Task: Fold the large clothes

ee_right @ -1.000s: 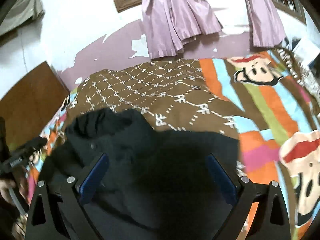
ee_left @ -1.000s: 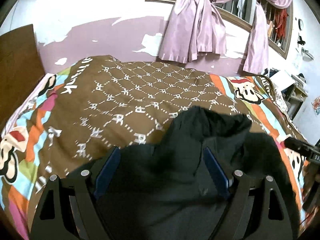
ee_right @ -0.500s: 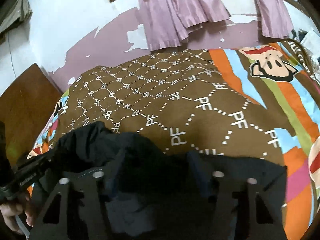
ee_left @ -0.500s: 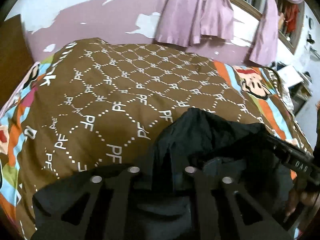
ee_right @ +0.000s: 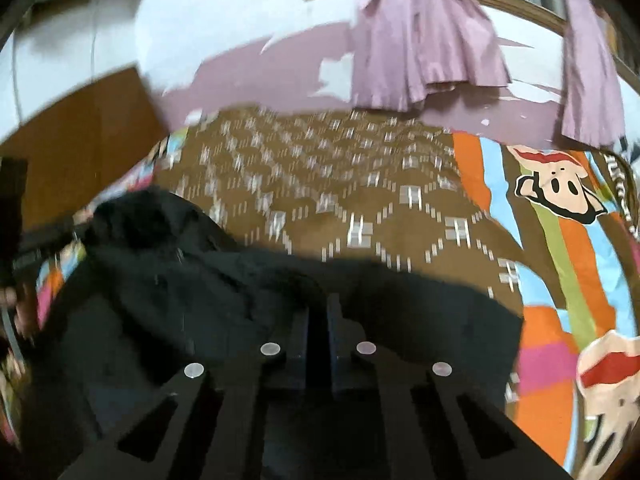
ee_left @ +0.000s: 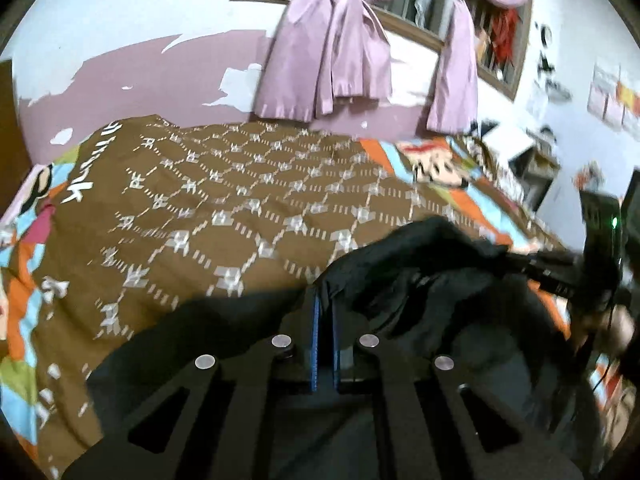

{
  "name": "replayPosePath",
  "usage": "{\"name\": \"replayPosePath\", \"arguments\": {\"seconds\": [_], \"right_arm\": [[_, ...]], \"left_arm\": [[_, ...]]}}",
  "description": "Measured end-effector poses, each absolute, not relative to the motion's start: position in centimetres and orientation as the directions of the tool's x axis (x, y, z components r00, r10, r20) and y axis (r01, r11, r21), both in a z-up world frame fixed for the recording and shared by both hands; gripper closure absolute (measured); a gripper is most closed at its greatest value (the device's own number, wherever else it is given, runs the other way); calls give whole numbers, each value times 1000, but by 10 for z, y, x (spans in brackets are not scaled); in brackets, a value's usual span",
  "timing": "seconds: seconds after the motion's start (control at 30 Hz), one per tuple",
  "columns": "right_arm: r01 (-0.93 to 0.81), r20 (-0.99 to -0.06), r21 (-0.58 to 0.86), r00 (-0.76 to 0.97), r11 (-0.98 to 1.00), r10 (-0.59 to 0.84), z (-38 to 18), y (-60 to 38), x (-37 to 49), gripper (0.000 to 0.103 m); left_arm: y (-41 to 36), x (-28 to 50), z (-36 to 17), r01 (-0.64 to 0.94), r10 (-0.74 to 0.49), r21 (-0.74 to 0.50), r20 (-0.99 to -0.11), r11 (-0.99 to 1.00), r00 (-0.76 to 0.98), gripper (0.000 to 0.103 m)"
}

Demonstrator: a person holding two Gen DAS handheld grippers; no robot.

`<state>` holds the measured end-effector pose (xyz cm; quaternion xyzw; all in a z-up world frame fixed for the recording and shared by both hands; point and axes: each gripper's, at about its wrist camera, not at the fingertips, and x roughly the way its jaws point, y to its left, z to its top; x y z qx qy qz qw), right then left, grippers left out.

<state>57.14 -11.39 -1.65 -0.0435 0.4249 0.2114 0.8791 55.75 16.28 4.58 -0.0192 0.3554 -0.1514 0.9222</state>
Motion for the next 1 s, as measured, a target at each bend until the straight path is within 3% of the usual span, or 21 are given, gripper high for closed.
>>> {"name": "replayPosePath", "arguments": {"seconds": [0.27, 0.37, 0.5, 0.6, 0.7, 0.83, 1.0], "right_arm": [[-414, -874, -11, 446, 910, 193, -76, -101, 561, 99], [-405, -875, -8, 446, 914, 190, -86, -102, 562, 99], [-394, -849, 10, 481, 919, 216, -78, -110, 555, 99], [-418, -842, -66, 510, 906, 174, -74, -104, 547, 99], [-434, -837, -55, 511, 899, 196, -67, -103, 541, 99], [-409, -826, -7, 517, 913, 225, -54, -112, 535, 83], [-365, -759, -9, 609, 931, 231, -20, -119, 530, 82]], "left_arm": [[127, 527, -27, 309, -157, 30, -812, 951, 562, 100], [113, 532, -49, 312, -86, 104, -838, 944, 539, 100], [109, 524, -47, 325, -79, 133, -822, 936, 563, 100], [121, 515, -41, 325, -125, 90, -801, 941, 585, 99], [130, 506, -35, 287, -147, 36, -794, 957, 590, 94], [141, 493, -26, 237, -174, -38, -792, 971, 586, 93], [152, 482, 5, 192, -197, -93, -741, 977, 642, 93]]}}
